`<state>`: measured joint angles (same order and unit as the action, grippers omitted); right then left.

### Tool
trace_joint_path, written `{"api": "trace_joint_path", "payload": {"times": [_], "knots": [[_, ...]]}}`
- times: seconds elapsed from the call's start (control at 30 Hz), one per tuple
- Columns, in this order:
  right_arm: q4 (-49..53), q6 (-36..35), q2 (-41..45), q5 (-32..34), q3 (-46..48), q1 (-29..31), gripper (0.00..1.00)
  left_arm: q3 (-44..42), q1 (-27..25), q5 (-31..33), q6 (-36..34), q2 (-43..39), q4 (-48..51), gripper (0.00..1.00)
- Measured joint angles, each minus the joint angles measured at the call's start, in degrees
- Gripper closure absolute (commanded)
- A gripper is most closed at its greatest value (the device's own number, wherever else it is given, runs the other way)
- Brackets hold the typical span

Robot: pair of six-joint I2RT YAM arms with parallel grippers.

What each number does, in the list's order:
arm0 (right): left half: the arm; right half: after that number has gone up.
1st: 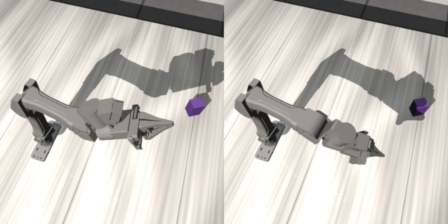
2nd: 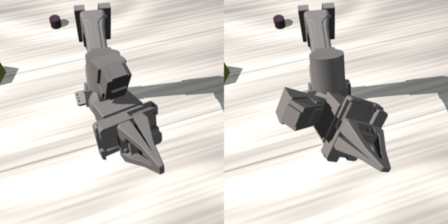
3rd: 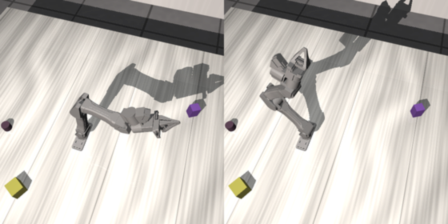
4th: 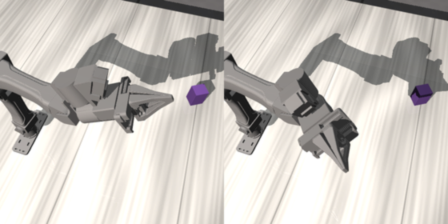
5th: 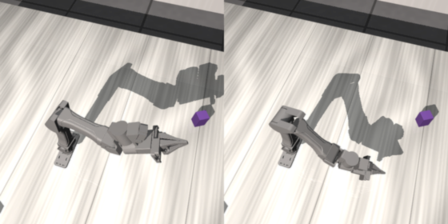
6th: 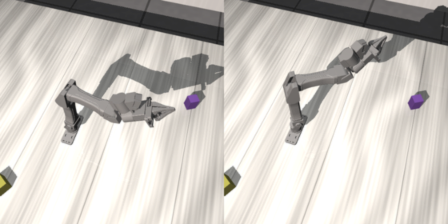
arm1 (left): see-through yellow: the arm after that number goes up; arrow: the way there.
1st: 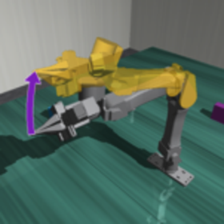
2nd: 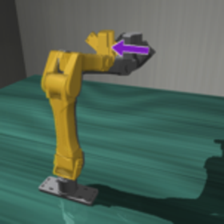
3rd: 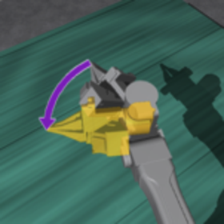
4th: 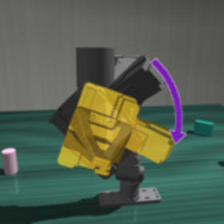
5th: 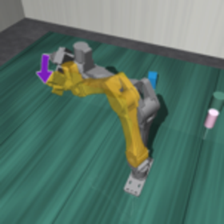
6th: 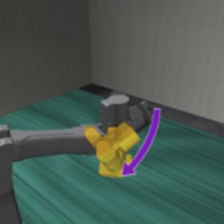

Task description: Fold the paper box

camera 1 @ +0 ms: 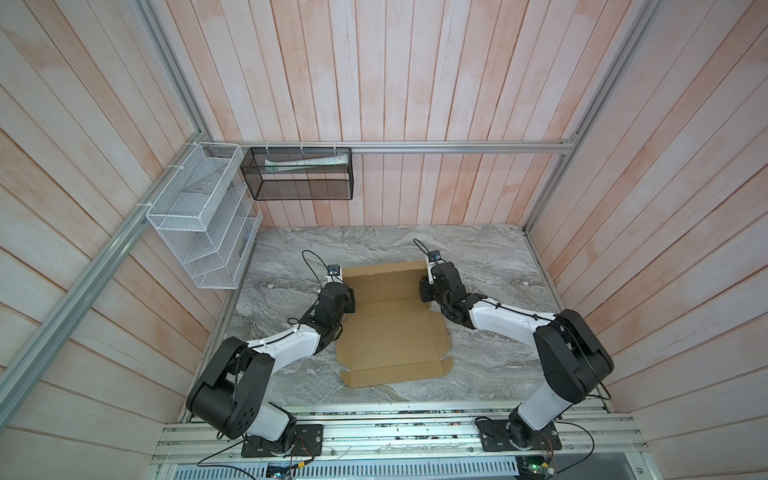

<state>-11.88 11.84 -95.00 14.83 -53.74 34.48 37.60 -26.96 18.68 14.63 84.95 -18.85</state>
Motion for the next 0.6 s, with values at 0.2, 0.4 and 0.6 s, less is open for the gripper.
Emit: {"api": "trace_joint_path", "payload": {"times": [0.2, 0.4, 0.6], "knots": [[-0.04, 1.14, 0.2, -1.31, 0.9, 0.0, 0.68, 0.0, 0.0, 0.0, 0.0, 0.0, -0.02, 1.0], [-0.09, 2.8, 0.59, -1.9, 2.14, 0.31, 0.68, 0.0, 0.02, 0.02, 0.0, 0.02, 0.0, 1.0], [-0.39, 4.33, 0.61, -2.1, 3.32, 0.74, 0.71, 0.0, 0.02, 0.44, -0.02, 0.02, 0.0, 1.0]]}}
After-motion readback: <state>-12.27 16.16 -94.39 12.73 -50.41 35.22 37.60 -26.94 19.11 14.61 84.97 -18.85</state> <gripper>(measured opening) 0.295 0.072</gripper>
